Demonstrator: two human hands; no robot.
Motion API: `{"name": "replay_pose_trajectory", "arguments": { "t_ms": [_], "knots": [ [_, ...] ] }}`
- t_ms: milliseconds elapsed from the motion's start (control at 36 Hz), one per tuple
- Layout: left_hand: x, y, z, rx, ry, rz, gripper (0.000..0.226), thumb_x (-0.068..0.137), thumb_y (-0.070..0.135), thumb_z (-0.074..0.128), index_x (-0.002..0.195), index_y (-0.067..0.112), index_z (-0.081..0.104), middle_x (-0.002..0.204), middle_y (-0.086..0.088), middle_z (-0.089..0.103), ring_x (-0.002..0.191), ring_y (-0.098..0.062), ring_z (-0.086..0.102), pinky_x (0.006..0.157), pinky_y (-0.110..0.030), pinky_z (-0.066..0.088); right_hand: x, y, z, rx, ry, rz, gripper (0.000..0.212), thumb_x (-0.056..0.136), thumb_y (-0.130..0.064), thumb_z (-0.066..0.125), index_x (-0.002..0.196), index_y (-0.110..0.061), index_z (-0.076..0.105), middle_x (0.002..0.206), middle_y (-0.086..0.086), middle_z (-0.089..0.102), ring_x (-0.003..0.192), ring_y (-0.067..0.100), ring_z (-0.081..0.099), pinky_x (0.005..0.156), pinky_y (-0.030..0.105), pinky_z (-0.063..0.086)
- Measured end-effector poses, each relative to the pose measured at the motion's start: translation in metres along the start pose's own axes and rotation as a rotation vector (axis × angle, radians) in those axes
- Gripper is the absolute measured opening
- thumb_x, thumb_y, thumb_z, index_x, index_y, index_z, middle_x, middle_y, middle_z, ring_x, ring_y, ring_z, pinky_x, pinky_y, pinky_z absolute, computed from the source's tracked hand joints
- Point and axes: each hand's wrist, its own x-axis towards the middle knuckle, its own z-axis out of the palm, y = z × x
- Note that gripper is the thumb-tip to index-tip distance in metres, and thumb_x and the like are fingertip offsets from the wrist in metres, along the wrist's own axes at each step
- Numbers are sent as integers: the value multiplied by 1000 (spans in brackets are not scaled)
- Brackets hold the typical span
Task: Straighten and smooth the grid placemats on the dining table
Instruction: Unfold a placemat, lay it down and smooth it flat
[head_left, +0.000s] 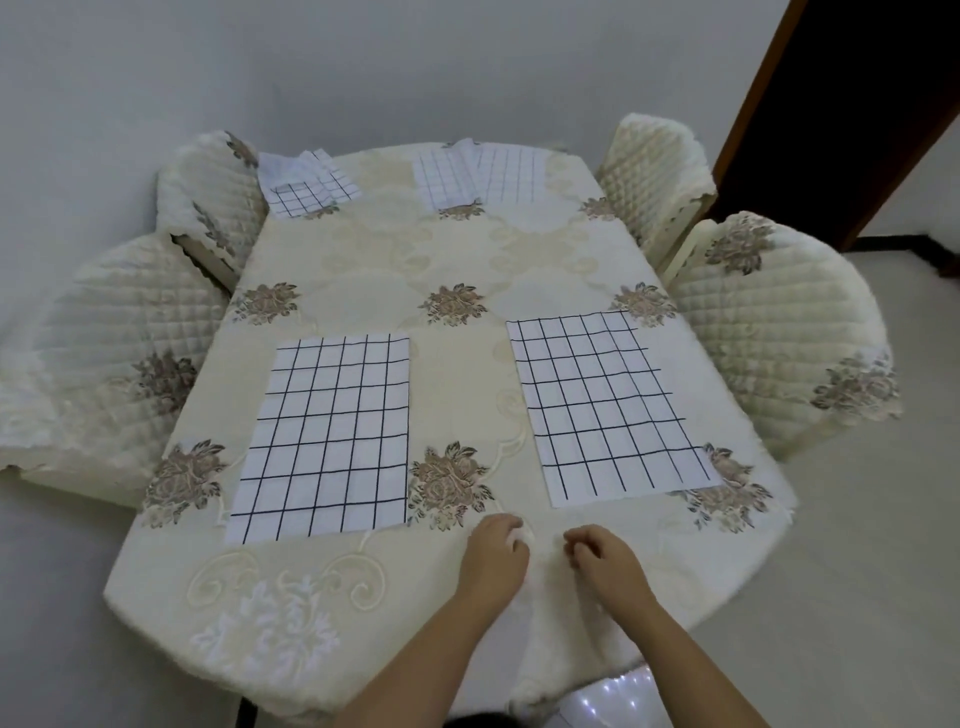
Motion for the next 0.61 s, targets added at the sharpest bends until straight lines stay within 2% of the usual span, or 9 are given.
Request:
{"name": "replay_pose_trajectory", "arguments": {
  "t_ms": [83, 167, 278, 389, 472, 556, 611],
  "knots": [
    [12, 14, 3, -129, -63, -48, 38, 93, 10, 43, 130, 13, 48, 129, -3, 50, 104, -9, 47, 83, -15, 37, 10, 7, -21, 36, 130, 76, 19, 93, -6, 46, 102, -16, 60, 104, 6, 64, 99, 24, 59, 89, 35, 48],
    [24, 23, 5, -186, -74, -59, 40, 93, 10, 43, 133, 14, 44, 127, -2, 51, 94, -6, 47, 63, -8, 37, 18, 12, -37, 49, 209, 123, 24, 94, -10, 47, 115, -10, 57, 109, 10, 63, 101, 26, 59, 90, 39, 48],
    [31, 36, 5, -181, -59, -65, 41, 93, 11, 42, 134, 16, 41, 132, -5, 47, 103, -12, 47, 81, -21, 38, 21, 9, -45, 52, 184, 156, 27, 94, -12, 46, 119, -11, 55, 106, 8, 62, 96, 24, 59, 81, 31, 47],
    [33, 52, 12, -105, 21, 0, 39, 94, 13, 41, 133, 15, 42, 135, -4, 44, 115, -15, 49, 88, -22, 39, 26, 0, -52, 132, 162, 113, 22, 95, -8, 43, 112, -10, 57, 95, 6, 63, 82, 17, 60, 65, 20, 45],
    [28, 70, 23, -144, 48, 49, 35, 94, 11, 41, 128, 16, 47, 128, 1, 50, 102, -9, 49, 82, -19, 39, 26, -10, -62, 223, 167, 82, 20, 95, -6, 41, 108, -12, 56, 92, 5, 63, 77, 14, 59, 62, 18, 45],
    [24, 93, 37, -244, 57, 53, 30, 93, 8, 41, 120, 17, 52, 114, 5, 57, 95, -9, 53, 74, -17, 42, 25, -14, -81, 274, 159, 26, 20, 95, -6, 42, 105, -13, 57, 88, 2, 63, 76, 16, 61, 69, 24, 48],
    [20, 108, 52, -310, 69, 47, 26, 93, 7, 40, 110, 22, 54, 103, 8, 60, 95, -11, 58, 72, -17, 43, 22, -10, -100, 292, 145, -10, 20, 94, -6, 43, 103, -15, 59, 89, 1, 64, 76, 15, 62, 70, 24, 47]
  ]
}}
